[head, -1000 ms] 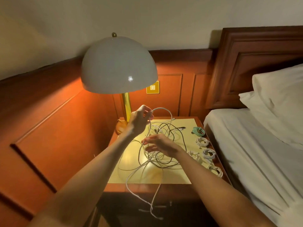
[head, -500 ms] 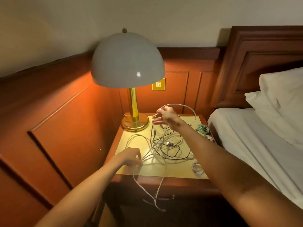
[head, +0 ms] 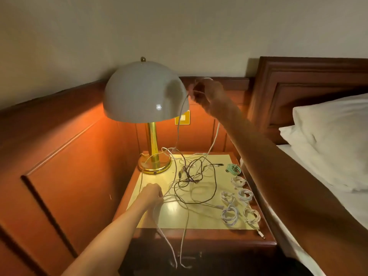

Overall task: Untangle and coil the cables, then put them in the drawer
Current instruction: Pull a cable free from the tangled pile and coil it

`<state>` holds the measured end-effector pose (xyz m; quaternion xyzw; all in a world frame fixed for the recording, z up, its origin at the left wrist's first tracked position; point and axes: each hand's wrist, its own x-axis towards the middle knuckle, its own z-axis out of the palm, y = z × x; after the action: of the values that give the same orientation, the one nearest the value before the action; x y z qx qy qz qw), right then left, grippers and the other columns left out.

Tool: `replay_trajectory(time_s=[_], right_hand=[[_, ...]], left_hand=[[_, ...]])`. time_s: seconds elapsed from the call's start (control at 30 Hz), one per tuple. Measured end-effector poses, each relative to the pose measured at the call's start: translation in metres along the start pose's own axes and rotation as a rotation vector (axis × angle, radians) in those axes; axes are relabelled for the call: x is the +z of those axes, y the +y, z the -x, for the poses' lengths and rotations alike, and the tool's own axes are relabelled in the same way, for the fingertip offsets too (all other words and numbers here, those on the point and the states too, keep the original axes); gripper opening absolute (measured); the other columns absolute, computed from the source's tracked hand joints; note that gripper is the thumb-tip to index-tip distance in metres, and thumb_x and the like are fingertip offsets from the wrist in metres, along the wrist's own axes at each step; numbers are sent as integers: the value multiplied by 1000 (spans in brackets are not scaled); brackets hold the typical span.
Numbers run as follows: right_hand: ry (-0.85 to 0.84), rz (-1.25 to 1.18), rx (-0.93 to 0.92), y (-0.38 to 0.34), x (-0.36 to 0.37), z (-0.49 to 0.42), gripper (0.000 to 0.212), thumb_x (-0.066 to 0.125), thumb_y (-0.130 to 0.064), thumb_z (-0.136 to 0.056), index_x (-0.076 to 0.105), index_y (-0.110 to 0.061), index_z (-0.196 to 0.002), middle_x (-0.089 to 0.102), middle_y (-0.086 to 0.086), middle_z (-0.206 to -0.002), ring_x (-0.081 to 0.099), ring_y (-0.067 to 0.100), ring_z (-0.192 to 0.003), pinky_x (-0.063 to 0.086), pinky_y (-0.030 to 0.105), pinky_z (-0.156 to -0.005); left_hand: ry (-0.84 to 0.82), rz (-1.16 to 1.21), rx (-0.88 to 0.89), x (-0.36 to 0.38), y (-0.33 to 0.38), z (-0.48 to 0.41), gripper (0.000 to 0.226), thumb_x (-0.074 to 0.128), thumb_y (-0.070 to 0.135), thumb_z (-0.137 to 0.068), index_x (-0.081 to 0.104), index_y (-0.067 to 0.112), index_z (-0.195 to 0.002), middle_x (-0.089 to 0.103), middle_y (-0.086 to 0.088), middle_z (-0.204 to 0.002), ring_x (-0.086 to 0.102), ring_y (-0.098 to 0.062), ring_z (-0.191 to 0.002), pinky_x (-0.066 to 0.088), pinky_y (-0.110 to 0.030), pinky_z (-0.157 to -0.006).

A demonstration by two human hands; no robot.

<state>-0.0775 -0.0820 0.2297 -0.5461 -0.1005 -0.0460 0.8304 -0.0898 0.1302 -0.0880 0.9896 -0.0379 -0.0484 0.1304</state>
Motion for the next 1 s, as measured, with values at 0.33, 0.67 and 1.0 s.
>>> replay_trajectory(time_s=[0.33, 0.67, 1.0], right_hand=[[-50, -8, 80, -69, 6, 3, 12, 35, 0, -101, 47, -3, -102, 57, 17, -77, 55, 22, -60, 49, 27, -50], [-142, 204, -43, -86, 14, 5, 13, 39, -4, -101, 51, -2, -97, 61, 17, -76, 56, 22, -56, 49, 28, -52], [-305, 345, -128, -131, 52, 3, 17, 37, -6, -105, 51, 3, -106, 65, 21, -86, 67, 29, -70, 58, 31, -62]], left_hand=[[57, -54, -72, -7, 19, -13, 9, 65, 11, -74, 72, 15, -78, 70, -3, -81, 66, -21, -77, 55, -30, -65], [42, 319, 0, -113, 50, -6, 28, 60, -2, -84, 70, 14, -106, 71, -3, -105, 70, -15, -85, 59, -24, -64], [468, 799, 397, -288, 132, 47, 74, 59, 53, -92, 20, 32, -151, 37, 4, -148, 42, -15, -130, 41, -40, -103]])
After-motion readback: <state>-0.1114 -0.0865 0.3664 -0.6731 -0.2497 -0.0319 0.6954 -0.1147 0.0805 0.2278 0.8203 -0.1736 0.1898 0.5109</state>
